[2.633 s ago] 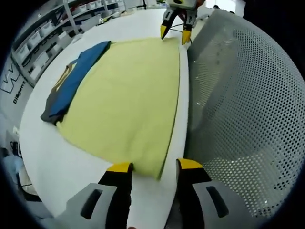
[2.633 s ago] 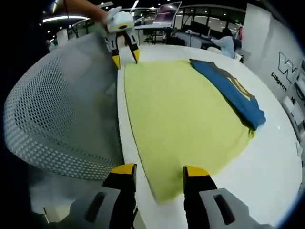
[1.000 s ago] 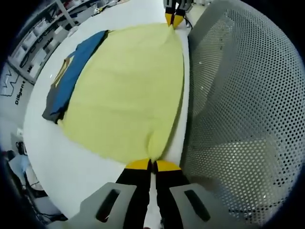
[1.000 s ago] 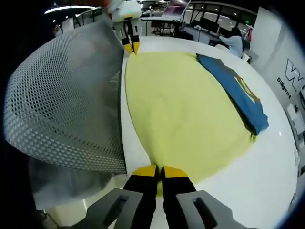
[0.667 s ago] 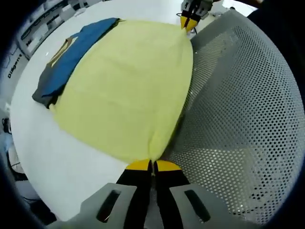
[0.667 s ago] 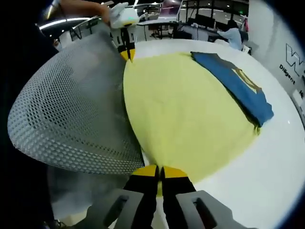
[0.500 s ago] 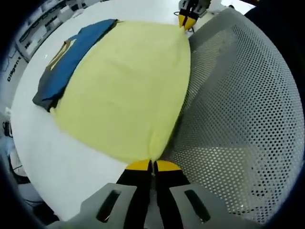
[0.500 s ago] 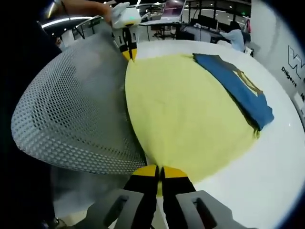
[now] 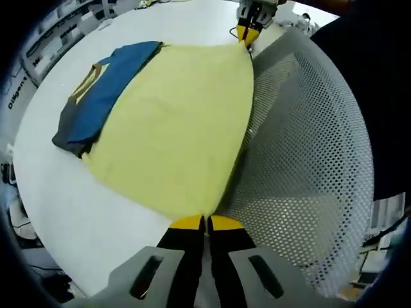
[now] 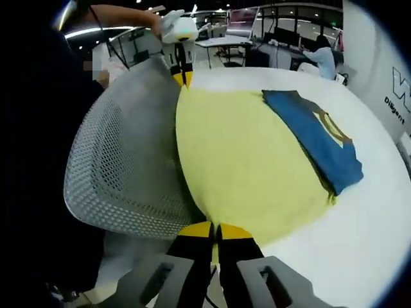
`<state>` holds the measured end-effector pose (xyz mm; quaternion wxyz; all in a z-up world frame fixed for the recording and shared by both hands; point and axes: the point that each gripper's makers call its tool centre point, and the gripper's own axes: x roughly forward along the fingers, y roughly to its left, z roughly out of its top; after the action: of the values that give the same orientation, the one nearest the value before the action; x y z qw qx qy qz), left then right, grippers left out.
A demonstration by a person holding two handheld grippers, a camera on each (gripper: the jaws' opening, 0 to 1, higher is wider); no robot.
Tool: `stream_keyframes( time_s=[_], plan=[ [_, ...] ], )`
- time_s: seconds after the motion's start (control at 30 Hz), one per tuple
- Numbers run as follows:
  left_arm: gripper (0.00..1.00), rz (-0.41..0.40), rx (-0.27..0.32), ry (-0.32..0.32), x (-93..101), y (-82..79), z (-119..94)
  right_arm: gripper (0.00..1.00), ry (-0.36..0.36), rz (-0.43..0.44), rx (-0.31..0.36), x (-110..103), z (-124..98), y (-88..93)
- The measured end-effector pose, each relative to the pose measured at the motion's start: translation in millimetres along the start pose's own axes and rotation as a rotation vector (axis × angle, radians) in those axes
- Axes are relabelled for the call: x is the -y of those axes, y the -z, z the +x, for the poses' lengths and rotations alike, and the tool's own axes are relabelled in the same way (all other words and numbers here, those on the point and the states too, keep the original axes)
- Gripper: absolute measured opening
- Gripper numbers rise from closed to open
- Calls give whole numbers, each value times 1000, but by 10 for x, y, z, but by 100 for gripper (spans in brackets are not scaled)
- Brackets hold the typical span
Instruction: Fold the garment on the visible template until the final outline fits inside the template.
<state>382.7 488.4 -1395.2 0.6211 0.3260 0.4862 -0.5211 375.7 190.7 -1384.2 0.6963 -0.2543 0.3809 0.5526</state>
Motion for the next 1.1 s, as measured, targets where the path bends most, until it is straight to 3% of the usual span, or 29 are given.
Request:
stream_keyframes(
  time_s=[0.3,0.63,1.1],
  plan=[
    [0,-8,16,45,106,-12,-228,0,-36,-64,-1,-146,-176,-254],
    [0,-45,67,48,-76,-148,-531,0,-14,-115,5,79,-437,-457],
    [0,-27,120,-93,-640,-449,-802,0,107,-161,19,606,-627,-741]
  ],
)
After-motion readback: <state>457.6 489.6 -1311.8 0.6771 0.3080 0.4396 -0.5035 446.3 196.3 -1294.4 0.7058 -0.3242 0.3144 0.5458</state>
